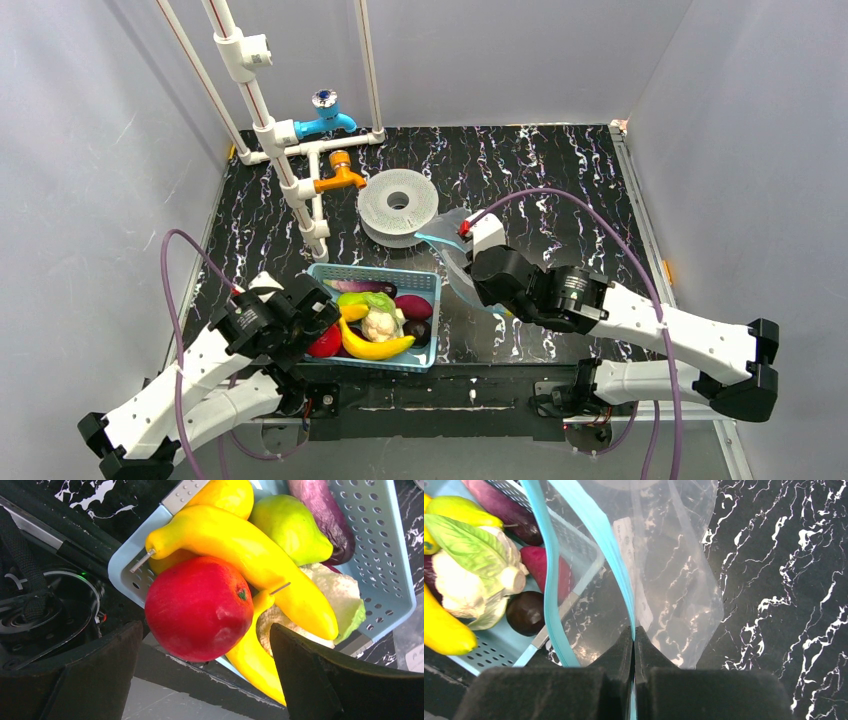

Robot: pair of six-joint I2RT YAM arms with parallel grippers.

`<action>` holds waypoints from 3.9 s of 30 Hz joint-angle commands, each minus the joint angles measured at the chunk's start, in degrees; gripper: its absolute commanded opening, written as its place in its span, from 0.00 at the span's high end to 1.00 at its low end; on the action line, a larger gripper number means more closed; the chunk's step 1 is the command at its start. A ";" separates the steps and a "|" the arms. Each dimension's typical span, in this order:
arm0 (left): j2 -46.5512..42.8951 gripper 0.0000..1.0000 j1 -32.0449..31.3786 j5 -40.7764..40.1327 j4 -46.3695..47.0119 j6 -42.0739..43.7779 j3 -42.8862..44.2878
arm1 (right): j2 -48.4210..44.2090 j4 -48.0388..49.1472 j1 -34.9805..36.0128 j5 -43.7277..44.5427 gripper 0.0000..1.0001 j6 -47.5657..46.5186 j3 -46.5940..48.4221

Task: Place the food in the zip-top bag and seal the zipper
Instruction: Pick up the fake vegetable from the bin, then place the fake vegetable in the zipper food storage bag, then pick up the fake fruit from the bin.

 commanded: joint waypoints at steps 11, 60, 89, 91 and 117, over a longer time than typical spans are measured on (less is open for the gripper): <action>-2.68 0.13 -0.24 -1.41 -0.41 -8.79 -5.09 | -1.15 4.15 0.19 -1.75 0.99 1.28 -1.10; 17.98 0.87 -6.45 30.61 63.84 27.23 0.85 | -5.08 7.24 0.14 -16.11 0.99 8.72 2.87; 6.68 0.02 -6.50 28.08 49.05 34.89 5.93 | -7.12 4.43 0.10 -6.40 0.99 6.64 -1.16; 4.57 0.02 -6.47 26.23 45.10 35.90 6.72 | -7.28 4.18 0.01 -5.48 0.99 6.42 -1.68; -5.84 0.24 -6.49 6.98 13.87 13.67 -3.96 | -4.61 4.89 -0.25 -4.78 0.99 4.62 -2.10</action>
